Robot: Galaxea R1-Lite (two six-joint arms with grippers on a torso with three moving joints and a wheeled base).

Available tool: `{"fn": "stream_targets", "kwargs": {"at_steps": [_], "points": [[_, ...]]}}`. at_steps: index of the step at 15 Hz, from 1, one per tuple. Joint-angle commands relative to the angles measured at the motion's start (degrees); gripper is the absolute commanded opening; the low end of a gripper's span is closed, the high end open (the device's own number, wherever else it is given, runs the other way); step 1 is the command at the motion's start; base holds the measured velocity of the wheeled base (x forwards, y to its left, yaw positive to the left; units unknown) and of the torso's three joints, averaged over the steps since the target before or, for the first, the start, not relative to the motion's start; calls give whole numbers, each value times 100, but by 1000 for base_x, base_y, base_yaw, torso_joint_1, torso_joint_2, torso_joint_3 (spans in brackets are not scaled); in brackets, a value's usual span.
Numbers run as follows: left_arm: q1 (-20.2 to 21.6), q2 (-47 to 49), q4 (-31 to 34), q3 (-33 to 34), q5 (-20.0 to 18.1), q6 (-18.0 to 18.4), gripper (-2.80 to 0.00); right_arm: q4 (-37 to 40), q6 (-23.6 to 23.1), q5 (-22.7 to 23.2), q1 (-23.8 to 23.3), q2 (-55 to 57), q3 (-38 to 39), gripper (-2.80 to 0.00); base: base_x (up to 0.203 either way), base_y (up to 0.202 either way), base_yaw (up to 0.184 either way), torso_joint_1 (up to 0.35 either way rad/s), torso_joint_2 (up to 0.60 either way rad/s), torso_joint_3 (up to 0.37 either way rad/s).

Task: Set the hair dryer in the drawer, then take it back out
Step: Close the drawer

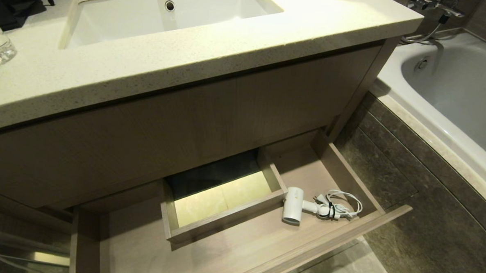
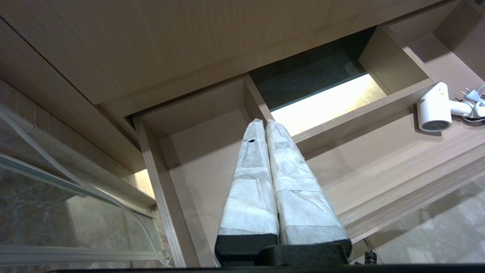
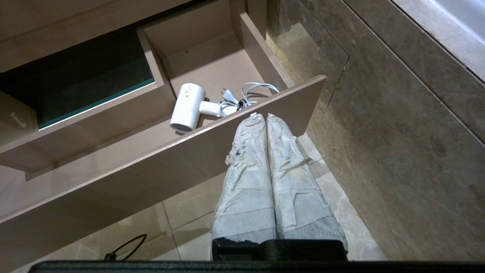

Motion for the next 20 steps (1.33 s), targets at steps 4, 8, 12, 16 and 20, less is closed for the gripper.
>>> {"fn": "stream_targets", "kwargs": {"at_steps": [4, 8, 12, 16, 20], "points": [[0, 0, -1, 1, 2, -2, -280, -2, 10, -3, 2, 9, 9, -280, 0, 0, 0, 0, 0, 0], [0, 0, -1, 1, 2, -2, -280, -2, 1, -3, 2, 9, 9, -280, -4, -4, 128, 4, 4, 2], [0, 0, 8, 1, 2, -11, -280, -2, 1, 15, 2, 9, 9, -280, -2, -5, 150, 2, 1, 2], [0, 0, 8, 1, 2, -19, -280, -2, 1, 15, 2, 9, 9, -280, 0, -1, 41, 2, 0, 1], [0, 0, -1, 1, 11, -19, -280, -2, -8, 15, 2, 9, 9, -280, 0, 0, 0, 0, 0, 0]]}}
